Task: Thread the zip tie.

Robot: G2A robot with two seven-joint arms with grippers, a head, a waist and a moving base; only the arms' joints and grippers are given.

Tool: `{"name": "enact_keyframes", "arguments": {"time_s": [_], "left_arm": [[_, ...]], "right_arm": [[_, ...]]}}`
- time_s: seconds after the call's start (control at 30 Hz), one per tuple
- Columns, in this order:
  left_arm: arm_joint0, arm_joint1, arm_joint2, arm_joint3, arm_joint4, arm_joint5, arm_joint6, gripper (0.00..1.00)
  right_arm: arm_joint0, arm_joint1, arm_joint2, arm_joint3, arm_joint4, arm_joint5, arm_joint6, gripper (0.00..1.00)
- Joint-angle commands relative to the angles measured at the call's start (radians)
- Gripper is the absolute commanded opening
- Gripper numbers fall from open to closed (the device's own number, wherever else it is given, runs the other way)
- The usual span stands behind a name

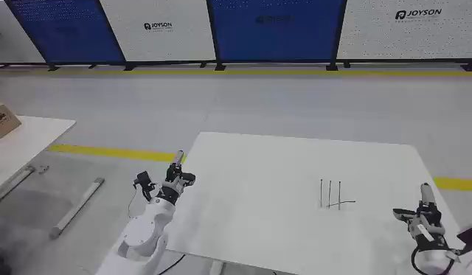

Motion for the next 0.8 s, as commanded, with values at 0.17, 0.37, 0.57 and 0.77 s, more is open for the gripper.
{"name": "enact_keyframes", "arguments": {"time_s": [0.17, 0.37, 0.57, 0.77], "left_arm": [[0.000, 0.000, 0.000, 0.000, 0.000, 0.000, 0.000, 1.00], [0.000, 0.000, 0.000, 0.000, 0.000, 0.000, 0.000, 1.00], [0.000, 0.000, 0.000, 0.000, 0.000, 0.000, 0.000, 1.00], [0.000, 0.000, 0.000, 0.000, 0.000, 0.000, 0.000, 1.00]], "right_arm": [[-0.013, 0.014, 0.040, 0.014, -0.006, -0.048, 0.248, 1.00], [-0.028, 0.030, 0.111, 0.024, -0.050, -0.091, 0.451, 1.00], [-0.014, 0.043, 0.141, 0.044, -0.089, -0.043, 0.592, 1.00], [-0.014, 0.043, 0.141, 0.044, -0.089, -0.043, 0.592, 1.00]]}}
